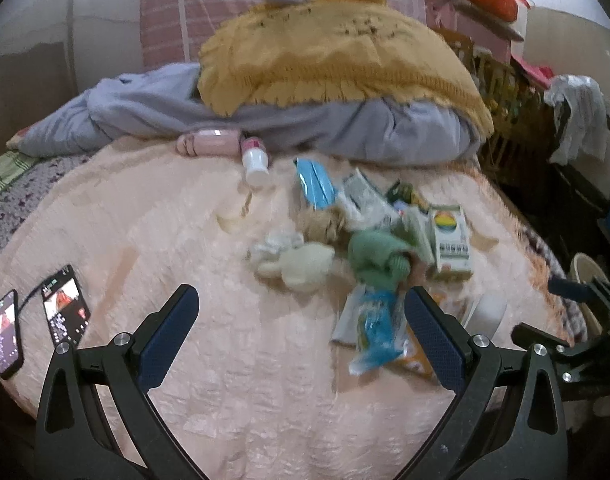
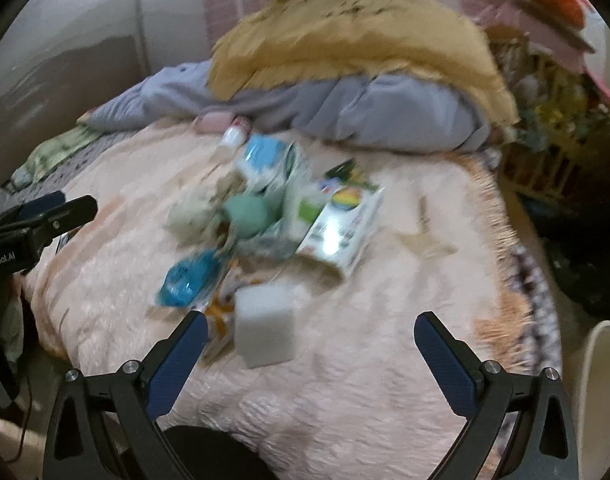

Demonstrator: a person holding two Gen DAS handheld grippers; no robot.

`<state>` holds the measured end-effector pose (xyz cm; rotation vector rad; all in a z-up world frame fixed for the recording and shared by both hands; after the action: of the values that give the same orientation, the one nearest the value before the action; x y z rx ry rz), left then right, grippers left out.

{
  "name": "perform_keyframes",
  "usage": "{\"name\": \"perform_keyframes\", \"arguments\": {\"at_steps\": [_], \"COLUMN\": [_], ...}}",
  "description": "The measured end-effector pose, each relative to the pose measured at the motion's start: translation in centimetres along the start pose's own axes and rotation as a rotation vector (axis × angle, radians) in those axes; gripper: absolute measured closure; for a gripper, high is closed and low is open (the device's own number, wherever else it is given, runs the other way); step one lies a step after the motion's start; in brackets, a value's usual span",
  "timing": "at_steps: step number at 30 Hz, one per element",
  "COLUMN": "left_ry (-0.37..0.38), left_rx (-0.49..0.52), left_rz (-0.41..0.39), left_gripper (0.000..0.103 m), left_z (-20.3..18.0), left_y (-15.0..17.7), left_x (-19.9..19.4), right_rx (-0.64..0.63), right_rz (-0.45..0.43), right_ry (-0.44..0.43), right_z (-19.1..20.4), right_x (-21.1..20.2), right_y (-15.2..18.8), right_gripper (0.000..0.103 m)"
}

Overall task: Collect trash
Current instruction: 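Grasp the white foam block with the right tool while the left grasps the blue candy wrapper, then carry both items to the cream bucket and open both tools over it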

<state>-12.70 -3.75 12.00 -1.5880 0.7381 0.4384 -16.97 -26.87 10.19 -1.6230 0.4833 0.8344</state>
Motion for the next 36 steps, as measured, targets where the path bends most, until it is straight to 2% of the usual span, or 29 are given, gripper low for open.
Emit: {"name": "perform_keyframes", "arguments": {"at_steps": [2,5,7,8,9,14,16,17,20,26,30,34,36], "left_ry": [0.016,0.046,0.059,0.066,0.073,0.119,0.14,0.154,0.169,0.225,0.289,0.39,0.418], "left_rx": [0.007,0.016,0.023,0.029,0.033,0.036,0.036,0.027,0.012,0.04,0.095,0.163,0.212], "left_rz": [0.03,0.083,0.112,0.128,0.149,0.254,0.317,0.342,0.341,0.287,0.259,0.277,0.281], "left_gripper": [0.001,0.001,0.006,0.007,0.011,0.045,0.077,0.079,0.081,0.082,0.082,0.082,0.082], "left_z": [-0.1,-0.7,-1.3,-1.8,-2.1,-3.6,-4.0,-4.1,-4.0,-5.1,-8.6,-14.9,-18.1], "left_y": [0.6,1.4,1.8,2.0,2.2,3.2,3.7,3.9,3.6,1.7,0.6,0.3,0.3], "left_x": [0.8,2.2,3.2,3.8,4.6,8.3,9.7,10.1,9.2,4.5,2.2,1.4,1.5], "right_rx": [-0.015,-0.034,-0.032,-0.025,-0.013,0.033,0.036,0.042,0.061,0.079,0.123,0.208,0.242], "right_rz": [0.012,0.034,0.05,0.058,0.066,0.037,0.021,0.013,-0.008,-0.042,-0.049,-0.046,-0.037], "right_ry": [-0.025,-0.064,-0.103,-0.127,-0.153,-0.191,-0.186,-0.183,-0.168,-0.111,-0.042,0.036,0.084], "right_z": [0.6,1.1,1.3,1.3,1.3,0.7,0.3,0.0,-1.2,-3.9,-7.0,-11.5,-13.7], "right_x": [1.1,2.8,3.9,4.3,4.8,4.6,3.7,3.3,1.6,-2.0,-4.4,-6.7,-7.7], "right_y": [0.2,0.2,0.3,0.4,0.5,0.9,0.9,0.8,0.7,1.3,2.7,5.2,6.6], "right_gripper": [0.005,0.022,0.037,0.055,0.066,0.067,0.067,0.067,0.067,0.067,0.067,0.067,0.067]}}
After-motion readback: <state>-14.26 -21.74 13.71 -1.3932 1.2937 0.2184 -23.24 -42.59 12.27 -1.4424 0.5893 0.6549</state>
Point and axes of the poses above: each gripper's, at about its wrist camera, not at the fingertips, and x roughly the way its jaws point, z to its left, y to its underside, the point moved 3 cm from there along x, roughly the way its jaws point, and after that the axes turned 7 degrees about -x, right-handed, at the moved point
